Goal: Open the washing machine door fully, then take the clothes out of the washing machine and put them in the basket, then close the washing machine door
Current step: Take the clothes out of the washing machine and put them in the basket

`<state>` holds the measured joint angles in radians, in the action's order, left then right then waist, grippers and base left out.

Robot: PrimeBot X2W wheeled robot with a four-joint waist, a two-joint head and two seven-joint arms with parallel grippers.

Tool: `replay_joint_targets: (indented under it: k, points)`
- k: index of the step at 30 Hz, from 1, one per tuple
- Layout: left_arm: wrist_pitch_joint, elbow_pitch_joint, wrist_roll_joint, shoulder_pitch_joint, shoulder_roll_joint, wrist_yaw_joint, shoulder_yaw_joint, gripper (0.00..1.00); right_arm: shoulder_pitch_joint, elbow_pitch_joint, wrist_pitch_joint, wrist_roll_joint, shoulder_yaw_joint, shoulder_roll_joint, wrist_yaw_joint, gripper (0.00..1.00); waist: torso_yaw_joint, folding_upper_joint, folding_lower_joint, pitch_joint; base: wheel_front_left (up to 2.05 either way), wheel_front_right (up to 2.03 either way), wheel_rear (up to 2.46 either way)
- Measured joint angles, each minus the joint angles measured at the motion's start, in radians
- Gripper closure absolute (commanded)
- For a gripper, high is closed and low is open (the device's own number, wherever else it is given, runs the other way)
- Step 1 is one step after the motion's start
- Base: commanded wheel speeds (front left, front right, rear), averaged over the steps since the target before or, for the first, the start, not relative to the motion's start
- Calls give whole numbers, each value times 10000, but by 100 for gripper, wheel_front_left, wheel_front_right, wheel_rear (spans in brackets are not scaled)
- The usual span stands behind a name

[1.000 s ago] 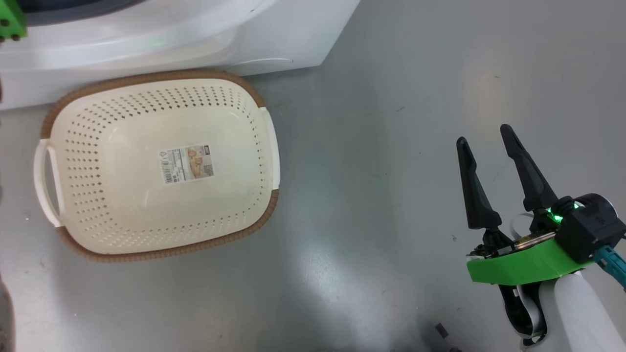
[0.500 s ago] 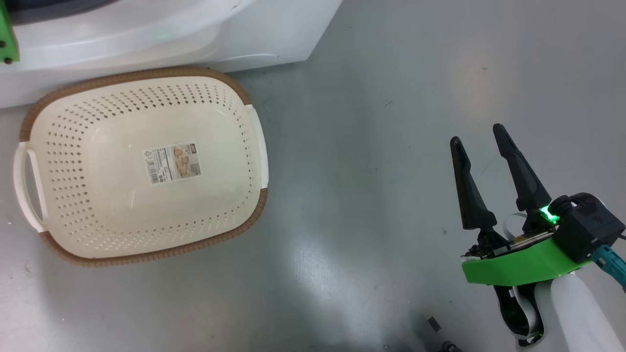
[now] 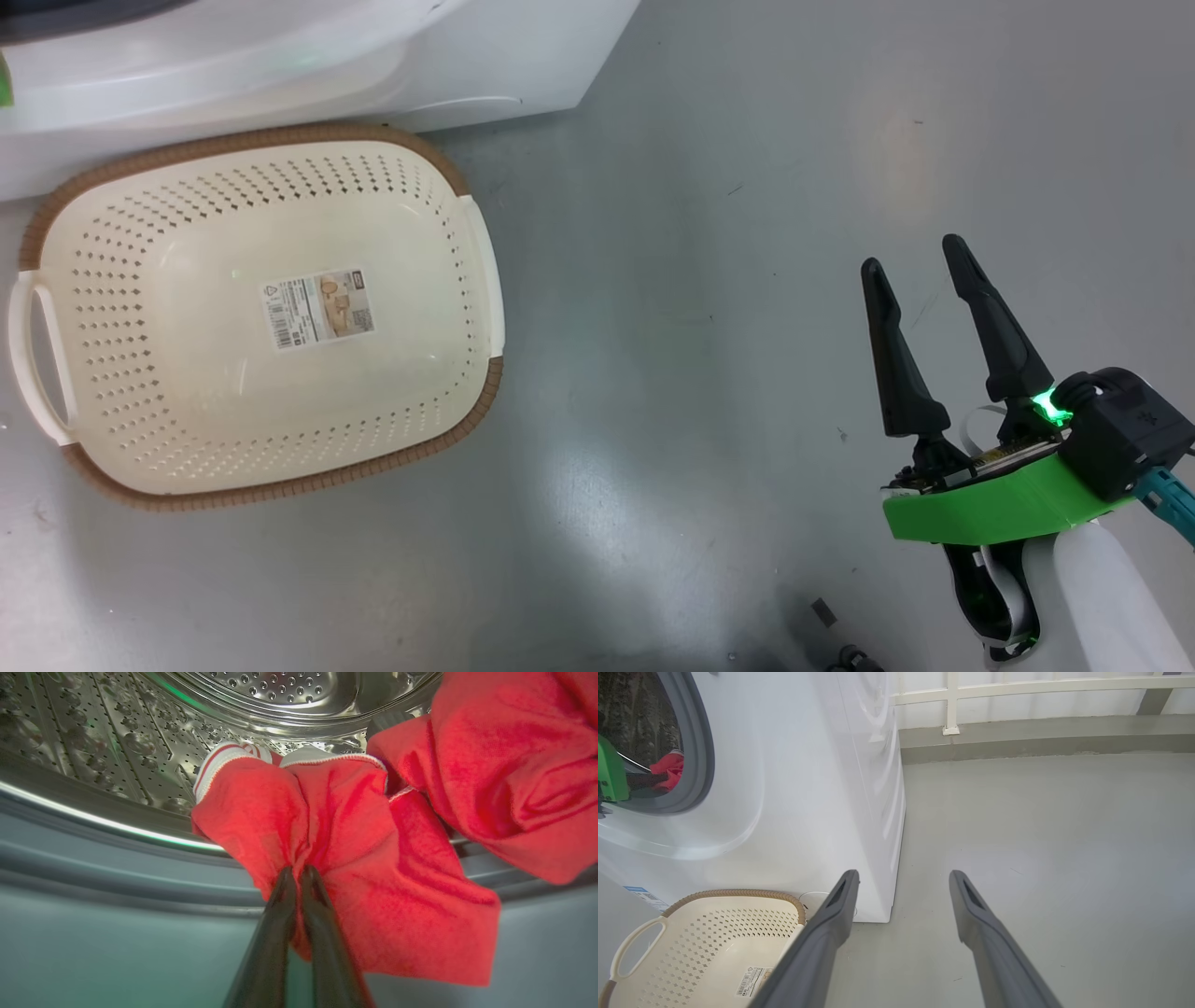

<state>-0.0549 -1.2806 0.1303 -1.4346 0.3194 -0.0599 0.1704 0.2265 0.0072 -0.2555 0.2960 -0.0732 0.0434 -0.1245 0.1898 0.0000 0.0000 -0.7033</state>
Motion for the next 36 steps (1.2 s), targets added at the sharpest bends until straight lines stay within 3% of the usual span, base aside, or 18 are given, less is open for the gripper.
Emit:
replay_joint_targets:
  k: [20, 26, 36]
  points:
    - [-1896, 594, 872, 1, -251, 443, -403, 100, 102, 58, 0, 35, 40, 2, 0, 0, -363, 0, 0, 68, 0, 0, 0]
    - [-1948, 2025, 1363, 295, -211, 704, -851, 100, 106, 71, 0, 31, 61, 2, 0, 0, -495, 0, 0, 135, 0, 0, 0]
    - [-1979, 4633, 1618, 2386, -316, 1032, -1488, 100, 248, 138, 0, 19, 100, 4, 0, 0, -685, 0, 0, 470, 0, 0, 0]
